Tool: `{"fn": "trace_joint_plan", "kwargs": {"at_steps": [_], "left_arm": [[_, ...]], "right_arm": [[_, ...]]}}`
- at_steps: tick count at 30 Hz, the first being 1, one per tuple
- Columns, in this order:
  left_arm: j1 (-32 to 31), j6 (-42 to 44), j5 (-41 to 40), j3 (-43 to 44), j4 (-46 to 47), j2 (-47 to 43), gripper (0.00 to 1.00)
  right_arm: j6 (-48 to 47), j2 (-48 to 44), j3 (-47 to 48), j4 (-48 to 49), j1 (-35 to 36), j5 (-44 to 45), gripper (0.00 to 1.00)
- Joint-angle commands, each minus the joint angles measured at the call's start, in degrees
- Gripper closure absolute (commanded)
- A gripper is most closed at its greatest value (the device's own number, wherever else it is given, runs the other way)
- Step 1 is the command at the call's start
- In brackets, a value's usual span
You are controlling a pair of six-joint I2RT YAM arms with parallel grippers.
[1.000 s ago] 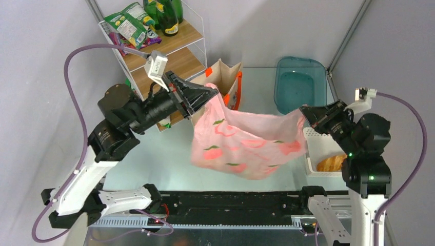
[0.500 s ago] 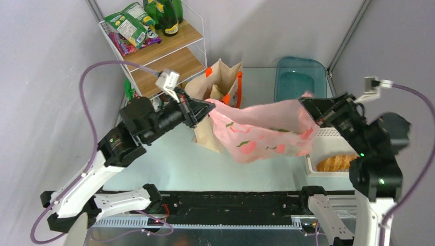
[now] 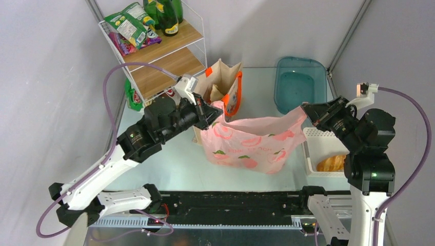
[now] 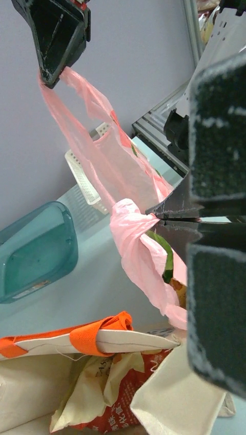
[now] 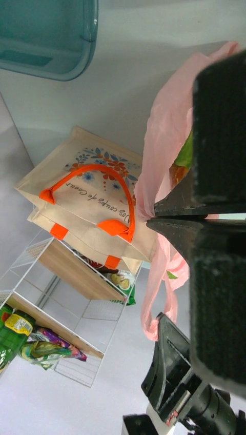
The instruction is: Place the mixed food into the grocery bags and tie them
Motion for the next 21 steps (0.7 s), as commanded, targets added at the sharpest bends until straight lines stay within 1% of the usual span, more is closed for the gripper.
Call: {"fn": "trace_joint_plan", "kwargs": {"at_steps": [1, 4, 7, 10, 13, 18, 19, 20, 21], "left_arm": [[-0.1, 0.0, -2.4, 0.9, 2.1, -2.2, 1.0], [-0.2, 1.3, -3.9, 2.0, 2.1, -2.6, 1.0], [-0.1, 2.7, -4.5, 4.0, 2.1, -2.3, 1.0], [-0.1, 4.0, -4.0, 6.2, 2.1, -1.6, 1.0], [-0.1, 4.5, -3.6, 7.4, 2.1, -1.0, 1.0], [-0.2, 4.8, -2.4, 9.0, 2.2, 0.6, 1.0], [-0.2, 4.8, -1.8, 9.2, 2.2, 0.9, 1.0], [-0.2, 4.8, -1.6, 9.4, 2.2, 1.2, 1.0], [-0.2, 4.8, -1.0, 9.5, 2.2, 1.7, 1.0]], "right_arm": [[-3.5, 1.0, 1.6, 0.7, -0.3, 0.9, 1.0], [-5.0, 1.3, 2.3, 0.6, -0.6, 2.8, 1.0], [-7.1, 3.6, 6.0, -1.5, -0.9, 3.5, 1.0], [-10.1, 4.9, 9.3, -3.2, -1.0, 6.5, 1.0], [-12.3, 5.6, 10.7, -4.1, -1.1, 9.1, 1.0], [-13.4, 6.6, 11.0, -4.5, -1.3, 9.1, 1.0], [-13.8, 6.8, 11.0, -4.4, -1.3, 9.3, 0.95], [-14.0, 6.8, 11.0, -4.4, -1.3, 9.5, 0.88], [-15.2, 6.8, 11.0, -4.2, -1.3, 9.9, 0.67]]}}
